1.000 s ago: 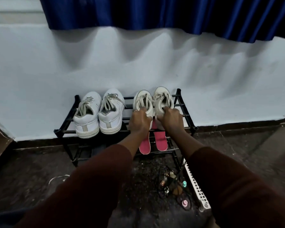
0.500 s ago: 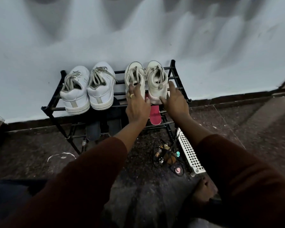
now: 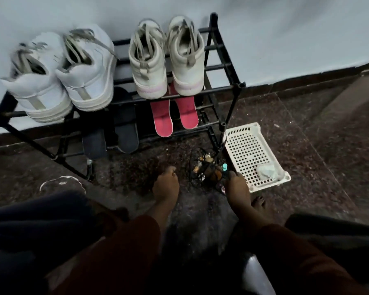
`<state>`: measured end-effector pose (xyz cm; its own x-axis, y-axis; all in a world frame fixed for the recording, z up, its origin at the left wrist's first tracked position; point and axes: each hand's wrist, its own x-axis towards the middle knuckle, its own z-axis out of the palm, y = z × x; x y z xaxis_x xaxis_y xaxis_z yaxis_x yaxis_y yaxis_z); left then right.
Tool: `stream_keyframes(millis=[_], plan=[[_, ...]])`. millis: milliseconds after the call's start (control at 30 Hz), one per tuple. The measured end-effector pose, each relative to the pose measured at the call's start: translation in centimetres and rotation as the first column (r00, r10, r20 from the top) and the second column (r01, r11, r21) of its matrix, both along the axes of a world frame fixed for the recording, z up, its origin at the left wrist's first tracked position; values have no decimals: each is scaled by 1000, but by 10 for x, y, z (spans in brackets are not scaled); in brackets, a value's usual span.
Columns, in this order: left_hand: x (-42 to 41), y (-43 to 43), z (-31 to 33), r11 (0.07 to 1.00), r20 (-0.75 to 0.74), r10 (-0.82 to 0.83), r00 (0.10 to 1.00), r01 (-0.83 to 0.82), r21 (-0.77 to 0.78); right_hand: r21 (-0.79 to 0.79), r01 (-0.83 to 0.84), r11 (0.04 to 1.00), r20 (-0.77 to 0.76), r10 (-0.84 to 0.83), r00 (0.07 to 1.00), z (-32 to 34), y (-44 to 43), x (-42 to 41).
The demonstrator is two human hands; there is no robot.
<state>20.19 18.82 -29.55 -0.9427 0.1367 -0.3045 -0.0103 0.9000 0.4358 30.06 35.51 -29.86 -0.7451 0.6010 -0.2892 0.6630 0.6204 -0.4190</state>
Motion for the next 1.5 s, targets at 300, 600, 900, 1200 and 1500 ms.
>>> stream_keyframes(millis=[300, 600, 900, 1200, 1500], plan=[[-28, 13, -93, 992, 257, 60, 965, -28, -124, -112, -128, 985, 172, 146, 974, -77, -34, -46], [-51, 43, -133, 995, 313, 101, 944, -87, -56, -59, -70, 996, 318, 86, 944, -113, -54, -99], [-39, 36, -142, 992, 359, 95, 928, -116, 38, -108, 20, 994, 249, 8, 969, -122, -51, -103], [-37, 41, -102, 681, 759, 255, 599, -669, 299, -164, -181, 970, -92, 168, 982, -77, -67, -66], [-34, 19, -42, 450, 846, 86, 527, -778, 439, -118, -364, 924, -111, 352, 929, -38, -73, -10]])
